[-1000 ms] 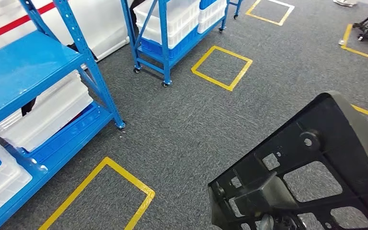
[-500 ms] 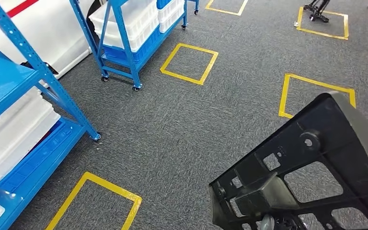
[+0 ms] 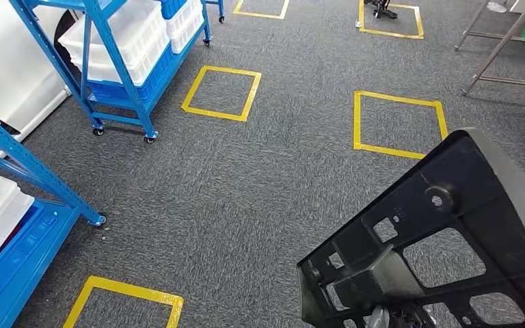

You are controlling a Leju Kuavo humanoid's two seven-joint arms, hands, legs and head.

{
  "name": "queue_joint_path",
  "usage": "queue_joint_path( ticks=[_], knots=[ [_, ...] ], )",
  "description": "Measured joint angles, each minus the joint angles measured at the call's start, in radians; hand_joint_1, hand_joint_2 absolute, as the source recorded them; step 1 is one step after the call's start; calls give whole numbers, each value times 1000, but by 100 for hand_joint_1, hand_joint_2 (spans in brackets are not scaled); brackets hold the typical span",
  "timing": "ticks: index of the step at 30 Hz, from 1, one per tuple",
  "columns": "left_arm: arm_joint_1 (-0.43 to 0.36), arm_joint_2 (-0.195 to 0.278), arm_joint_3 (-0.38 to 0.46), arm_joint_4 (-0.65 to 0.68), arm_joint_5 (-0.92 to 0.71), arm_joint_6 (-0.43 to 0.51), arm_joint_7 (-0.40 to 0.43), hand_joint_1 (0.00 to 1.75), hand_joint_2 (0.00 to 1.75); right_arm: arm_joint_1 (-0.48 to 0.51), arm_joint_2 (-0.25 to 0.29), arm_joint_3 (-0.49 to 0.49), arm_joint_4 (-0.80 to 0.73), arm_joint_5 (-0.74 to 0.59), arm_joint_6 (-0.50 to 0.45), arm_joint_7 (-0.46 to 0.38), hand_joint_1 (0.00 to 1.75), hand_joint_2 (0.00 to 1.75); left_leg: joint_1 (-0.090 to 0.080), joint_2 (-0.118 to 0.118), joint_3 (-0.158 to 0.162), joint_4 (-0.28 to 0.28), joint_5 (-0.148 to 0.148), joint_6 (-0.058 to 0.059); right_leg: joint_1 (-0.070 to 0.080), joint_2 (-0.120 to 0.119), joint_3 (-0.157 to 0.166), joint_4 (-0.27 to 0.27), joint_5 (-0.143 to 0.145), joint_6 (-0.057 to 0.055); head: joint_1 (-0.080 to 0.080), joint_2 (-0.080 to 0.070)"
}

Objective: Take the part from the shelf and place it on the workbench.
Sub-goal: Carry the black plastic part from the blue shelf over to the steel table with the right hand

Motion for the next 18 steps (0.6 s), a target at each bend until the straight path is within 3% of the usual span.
queue_joint_path(
  ticks=[1,3,5,6,8,10,11,12,14,16,18],
  knots=[
    [-1,0,0,1,0,0,0,0,0,0,0,0,0,1,1,0,175,175,1,12,1,-5,4,6,1,-26,-15,31,-21,4,3,0],
    [3,1,0,1,0,0,0,0,0,-1,0,0,0,1,2,0,175,175,-2,36,0,-7,6,12,1,-81,-66,141,-84,9,8,0],
    [8,2,1,1,0,0,0,0,0,-2,0,-1,0,1,3,1,175,175,-5,64,0,-7,4,14,-2,-97,-111,236,-117,12,8,0],
    [8,2,1,1,0,0,0,0,0,-1,0,-1,0,1,3,1,175,175,-5,78,1,-7,2,14,-3,-101,-112,240,-108,12,8,0],
    [6,2,1,2,0,0,0,0,0,-1,0,-1,1,1,3,1,175,175,-6,101,6,-6,-2,11,-1,-122,-59,146,-50,6,8,0],
    [5,2,1,2,0,0,0,0,0,-2,0,0,0,2,4,1,175,175,-9,121,14,-5,-10,4,11,-177,8,24,-12,-6,8,0],
    [6,2,1,3,0,0,0,0,0,-3,0,0,0,3,4,1,175,175,-11,132,17,-5,-13,0,17,-196,24,-10,-7,-12,8,0],
    [5,2,1,3,0,0,0,0,0,-3,0,0,0,3,4,1,175,175,-13,143,20,-5,-16,-5,22,-202,28,-22,-10,-16,7,0],
    [2,2,1,3,-1,0,0,0,0,-1,0,0,0,4,5,1,175,175,-13,161,25,-5,-22,-13,21,-175,25,-28,-5,-24,7,0],
    [-2,1,1,4,-1,0,0,0,0,-1,1,0,0,5,5,0,175,175,-10,122,13,32,-52,-22,14,-149,28,-37,1,-34,6,0],
    [2,1,1,4,-1,0,0,0,0,-3,1,1,-1,6,6,0,175,175,-6,59,-38,148,-115,-28,11,-122,29,-40,4,-42,3,0]
  ],
)
